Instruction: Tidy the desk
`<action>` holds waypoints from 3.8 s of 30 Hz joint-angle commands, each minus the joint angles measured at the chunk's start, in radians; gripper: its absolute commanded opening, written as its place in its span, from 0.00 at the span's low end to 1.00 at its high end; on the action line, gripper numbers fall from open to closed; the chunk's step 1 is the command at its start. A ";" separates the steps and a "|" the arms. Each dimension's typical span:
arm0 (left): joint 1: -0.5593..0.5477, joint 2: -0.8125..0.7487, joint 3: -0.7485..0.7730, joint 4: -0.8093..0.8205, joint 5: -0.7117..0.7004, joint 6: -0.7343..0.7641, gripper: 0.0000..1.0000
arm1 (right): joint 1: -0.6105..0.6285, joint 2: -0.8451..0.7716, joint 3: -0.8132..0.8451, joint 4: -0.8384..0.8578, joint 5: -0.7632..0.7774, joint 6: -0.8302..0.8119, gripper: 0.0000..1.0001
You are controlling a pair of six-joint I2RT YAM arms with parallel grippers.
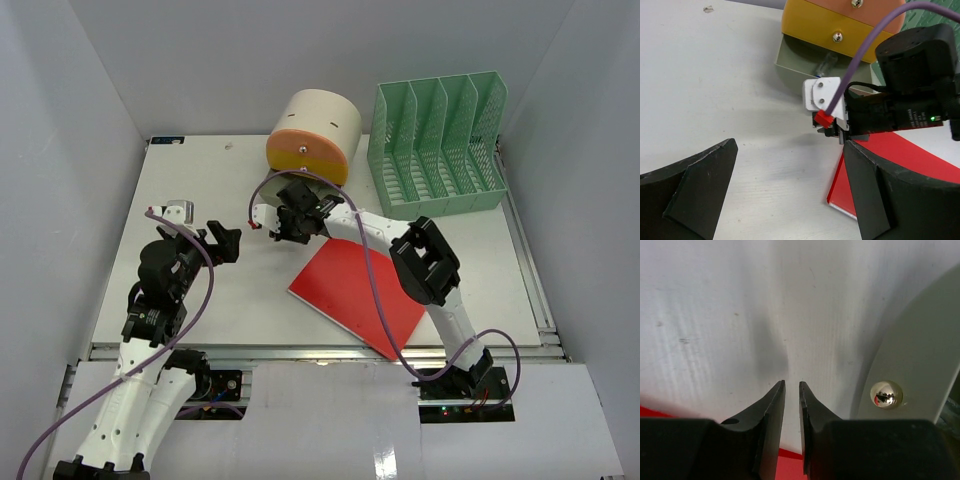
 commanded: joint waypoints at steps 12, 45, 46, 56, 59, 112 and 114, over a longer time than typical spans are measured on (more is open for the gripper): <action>0.004 -0.007 0.004 -0.013 -0.040 0.014 0.98 | -0.050 0.152 0.106 0.378 0.570 0.044 0.42; -0.069 0.087 -0.177 0.069 0.444 -0.659 0.90 | -0.496 -0.982 -0.719 -0.033 -0.768 -0.016 0.74; -0.095 0.079 -0.181 0.061 0.428 -0.694 0.90 | -0.529 -1.010 -0.767 -0.032 -0.806 -0.021 0.74; -0.605 0.219 -0.232 0.052 -0.010 -1.172 0.92 | -0.847 -1.194 -0.968 -0.023 -1.027 0.019 0.74; -0.727 0.354 -0.202 0.031 -0.114 -1.316 0.92 | -0.897 -1.191 -0.978 -0.026 -1.036 0.035 0.74; -0.833 0.789 -0.324 0.481 -0.340 -1.487 0.87 | -0.486 -0.660 -1.046 0.540 0.308 0.452 0.56; -0.833 0.803 -0.326 0.496 -0.337 -1.490 0.87 | -0.484 -0.646 -1.044 0.536 0.304 0.450 0.54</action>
